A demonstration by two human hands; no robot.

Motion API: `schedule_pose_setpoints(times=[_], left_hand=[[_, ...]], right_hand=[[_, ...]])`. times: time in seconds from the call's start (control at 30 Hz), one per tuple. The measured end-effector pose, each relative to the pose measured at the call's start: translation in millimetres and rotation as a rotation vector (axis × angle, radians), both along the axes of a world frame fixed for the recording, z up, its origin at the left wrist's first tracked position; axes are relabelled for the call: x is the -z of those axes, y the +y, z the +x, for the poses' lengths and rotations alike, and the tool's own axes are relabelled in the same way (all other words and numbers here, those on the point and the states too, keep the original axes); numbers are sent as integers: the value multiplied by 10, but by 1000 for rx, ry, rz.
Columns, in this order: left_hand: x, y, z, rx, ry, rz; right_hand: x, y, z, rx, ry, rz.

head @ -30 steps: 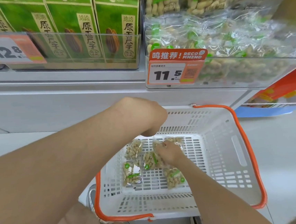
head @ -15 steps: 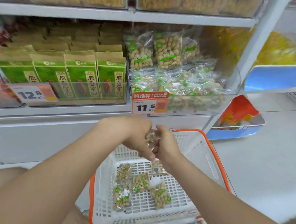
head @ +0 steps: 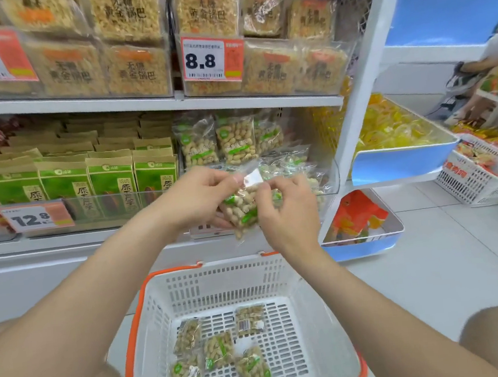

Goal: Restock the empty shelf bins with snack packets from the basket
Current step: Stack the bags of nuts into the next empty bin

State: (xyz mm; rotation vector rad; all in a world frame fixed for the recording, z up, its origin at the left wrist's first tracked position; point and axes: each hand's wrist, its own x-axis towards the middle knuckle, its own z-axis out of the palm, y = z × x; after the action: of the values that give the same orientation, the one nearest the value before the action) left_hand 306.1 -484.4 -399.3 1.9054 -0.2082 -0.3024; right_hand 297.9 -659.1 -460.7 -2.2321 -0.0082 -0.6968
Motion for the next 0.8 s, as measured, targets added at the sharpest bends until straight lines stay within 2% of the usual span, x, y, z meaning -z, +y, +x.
schedule_pose_setpoints(times=[0.1,0.2,0.3,0.4,0.5,0.63,0.8], left_hand=[[-16,-76,114,-92,-79,-14],[-41,-192,259,-217,-190,21],[-85,-352,383,-281,-245,72],[-52,-443,512,-253,-416,347],[75,-491,623,-166,-483,527],[198,-520,741,-92,-649,821],[270,-503,845,-43,-635,943]], right_hand=[[-224,-127,212,-295,7,-130],[-396,-252,489,-426,179,-169],[-507,-376,816,-290,244,-204],[-542,-545,1157,-48,312,-113],[-473,-718,1451,88,428,13],[-365,-810,1721,-3,410,172],[-324,-634,1946,-70,369,62]])
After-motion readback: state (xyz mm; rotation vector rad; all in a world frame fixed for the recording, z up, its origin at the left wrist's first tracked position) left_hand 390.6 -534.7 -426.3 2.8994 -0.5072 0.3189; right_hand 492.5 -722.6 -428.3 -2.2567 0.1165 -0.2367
